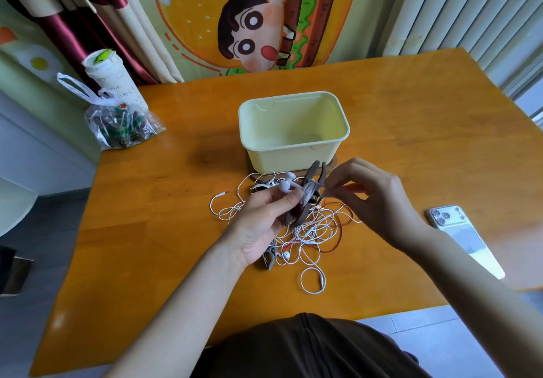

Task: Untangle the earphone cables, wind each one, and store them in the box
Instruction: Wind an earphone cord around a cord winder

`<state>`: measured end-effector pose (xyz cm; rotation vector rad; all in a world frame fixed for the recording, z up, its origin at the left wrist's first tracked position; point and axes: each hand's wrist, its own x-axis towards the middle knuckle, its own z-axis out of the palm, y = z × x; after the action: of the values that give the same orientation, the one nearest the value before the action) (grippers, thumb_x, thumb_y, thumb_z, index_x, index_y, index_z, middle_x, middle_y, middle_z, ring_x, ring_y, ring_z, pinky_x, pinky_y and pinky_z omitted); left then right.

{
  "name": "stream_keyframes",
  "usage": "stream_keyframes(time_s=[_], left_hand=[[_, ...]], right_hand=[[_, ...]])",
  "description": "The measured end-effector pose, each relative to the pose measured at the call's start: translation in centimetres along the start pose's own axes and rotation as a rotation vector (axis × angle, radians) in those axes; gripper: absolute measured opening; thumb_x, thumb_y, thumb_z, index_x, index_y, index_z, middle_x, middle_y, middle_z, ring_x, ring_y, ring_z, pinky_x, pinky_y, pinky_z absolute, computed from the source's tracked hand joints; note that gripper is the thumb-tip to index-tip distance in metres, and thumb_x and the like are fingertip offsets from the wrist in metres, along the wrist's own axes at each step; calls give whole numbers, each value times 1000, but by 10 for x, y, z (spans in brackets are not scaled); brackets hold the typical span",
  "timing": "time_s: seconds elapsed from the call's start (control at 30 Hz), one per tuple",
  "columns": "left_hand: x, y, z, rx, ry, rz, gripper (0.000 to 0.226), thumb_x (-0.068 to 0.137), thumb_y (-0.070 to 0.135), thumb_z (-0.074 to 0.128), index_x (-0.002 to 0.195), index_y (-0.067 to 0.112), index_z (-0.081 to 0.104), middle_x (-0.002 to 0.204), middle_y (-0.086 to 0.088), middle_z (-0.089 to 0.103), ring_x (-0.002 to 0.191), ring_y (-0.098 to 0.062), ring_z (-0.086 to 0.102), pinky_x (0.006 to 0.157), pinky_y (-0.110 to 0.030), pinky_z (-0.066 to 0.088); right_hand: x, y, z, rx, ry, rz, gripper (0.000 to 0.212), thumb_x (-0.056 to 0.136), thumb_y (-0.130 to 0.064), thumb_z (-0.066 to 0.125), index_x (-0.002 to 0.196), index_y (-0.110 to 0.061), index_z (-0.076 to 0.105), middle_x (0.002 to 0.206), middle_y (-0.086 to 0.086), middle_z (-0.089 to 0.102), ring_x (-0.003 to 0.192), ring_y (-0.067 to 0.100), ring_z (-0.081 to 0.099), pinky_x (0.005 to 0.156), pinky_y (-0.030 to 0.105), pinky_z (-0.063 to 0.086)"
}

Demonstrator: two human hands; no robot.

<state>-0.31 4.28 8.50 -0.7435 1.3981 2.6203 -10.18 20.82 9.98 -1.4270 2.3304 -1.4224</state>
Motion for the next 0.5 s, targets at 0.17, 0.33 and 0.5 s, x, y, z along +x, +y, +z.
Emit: stream_keyframes(time_s=[0.17, 0.33, 0.5], left_hand=[[3, -2, 3, -112, -3, 15, 23, 72, 18, 62, 95, 16, 59, 97, -1, 69, 86, -11, 67, 72, -22, 54], [1, -3, 7, -211, 1, -5, 17, 73, 17, 60, 69, 18, 76, 78, 4, 72, 75, -8, 69, 64, -21, 56], [0, -5, 9, -295, 4, 22, 26, 72, 16, 60, 96, 9, 66, 85, -3, 71, 79, -12, 68, 63, -21, 56]], right_hand=[[-5, -11, 16, 214, 193, 169, 28, 80, -1, 71, 87, -25, 59, 91, -1, 68, 84, 10, 67, 76, 24, 55], [-10, -15, 30, -77, 242, -81, 7, 86, -11, 64, 94, -11, 65, 91, 2, 67, 83, 14, 65, 71, 32, 55], [-12, -20, 38, -206, 324, -125, 13, 89, -9, 62, 97, -2, 68, 95, 7, 68, 89, 11, 64, 74, 27, 54]])
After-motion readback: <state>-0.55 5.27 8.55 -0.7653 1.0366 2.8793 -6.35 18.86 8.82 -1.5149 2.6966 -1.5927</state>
